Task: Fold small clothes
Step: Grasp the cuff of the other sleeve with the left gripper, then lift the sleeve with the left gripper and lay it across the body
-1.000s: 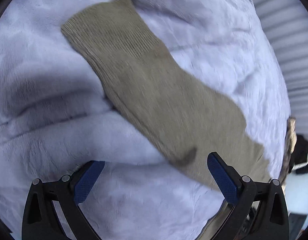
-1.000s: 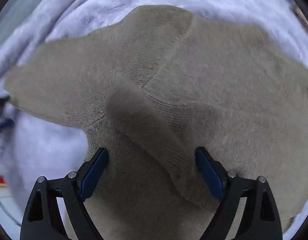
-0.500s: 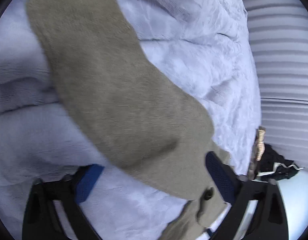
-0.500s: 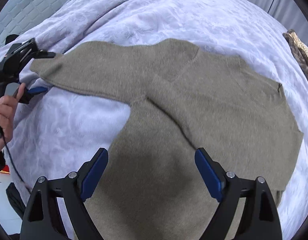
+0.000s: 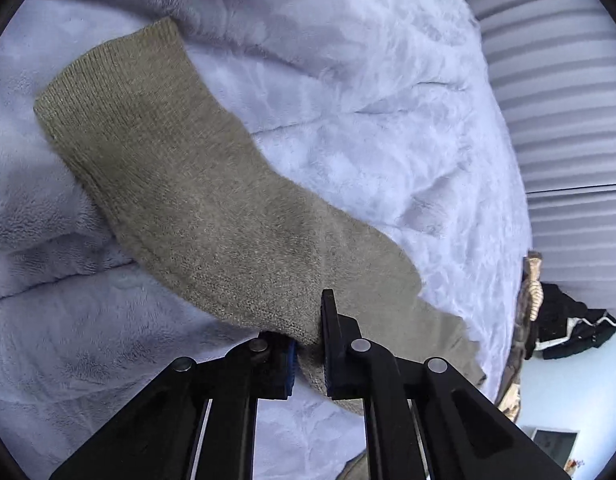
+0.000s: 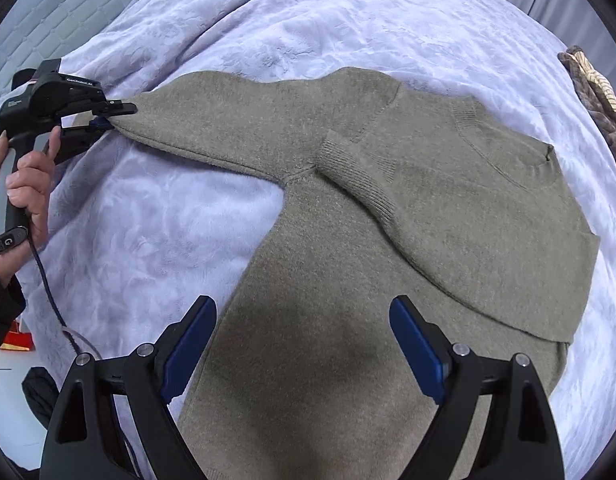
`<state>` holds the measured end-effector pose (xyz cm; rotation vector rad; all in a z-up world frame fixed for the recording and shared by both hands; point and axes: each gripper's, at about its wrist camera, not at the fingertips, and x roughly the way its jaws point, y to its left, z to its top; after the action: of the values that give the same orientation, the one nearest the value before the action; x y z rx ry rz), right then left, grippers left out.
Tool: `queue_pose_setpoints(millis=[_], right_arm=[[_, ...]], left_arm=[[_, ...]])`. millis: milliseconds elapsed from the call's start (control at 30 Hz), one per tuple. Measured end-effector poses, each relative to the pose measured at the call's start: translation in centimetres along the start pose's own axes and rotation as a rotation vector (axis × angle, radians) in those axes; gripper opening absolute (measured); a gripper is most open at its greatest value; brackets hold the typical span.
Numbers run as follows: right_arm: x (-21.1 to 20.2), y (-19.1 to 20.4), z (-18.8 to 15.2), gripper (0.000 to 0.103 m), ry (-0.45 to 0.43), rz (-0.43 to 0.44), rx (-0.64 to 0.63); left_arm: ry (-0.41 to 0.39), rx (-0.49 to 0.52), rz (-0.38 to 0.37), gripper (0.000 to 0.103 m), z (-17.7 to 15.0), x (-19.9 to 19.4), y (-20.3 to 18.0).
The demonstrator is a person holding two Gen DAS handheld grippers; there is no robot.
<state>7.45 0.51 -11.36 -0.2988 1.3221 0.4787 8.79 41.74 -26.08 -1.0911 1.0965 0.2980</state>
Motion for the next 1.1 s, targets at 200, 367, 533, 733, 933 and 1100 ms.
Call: queue_pose_setpoints(millis=[200,367,533,733,933,1100], right_arm=[[-3.3,0.1,-1.2,0.090,-0.017,-0.045,-0.011],[-6.4,-0.2,-2.8,0.090,-0.040,-0.056,-0.012],[-7.7,-0.6,-4.5,0.090,-0.044,-0.055,-0.022],[-7.4,-1.0,-6.3,0.090,-0.017,-0.045,-0.001],[-7.7,-0.7,-6.7,0.090,-0.020,-0.057,-0.003],[-8.2,-0.8,-6.2,0.090,-0.046,-0.084,0.012]], left_arm=[[0.092,-0.094,-0.020,0.012,1.8,2.5,1.8],[0.081,-0.121,-0.054,0.012,3.4,1.4,2.9],[0.041,-0.322,-0.162,0.013,3.9,0.3,6.3],[-0.008,-0.353,-0.097,0.008,4.0,0.4,8.5],[-0.130,-0.085,0.034,0.007,2.9,-4.2,1.6],[-0.056,0.192,0.219,0.007,0.7,-3.9,-5.4]])
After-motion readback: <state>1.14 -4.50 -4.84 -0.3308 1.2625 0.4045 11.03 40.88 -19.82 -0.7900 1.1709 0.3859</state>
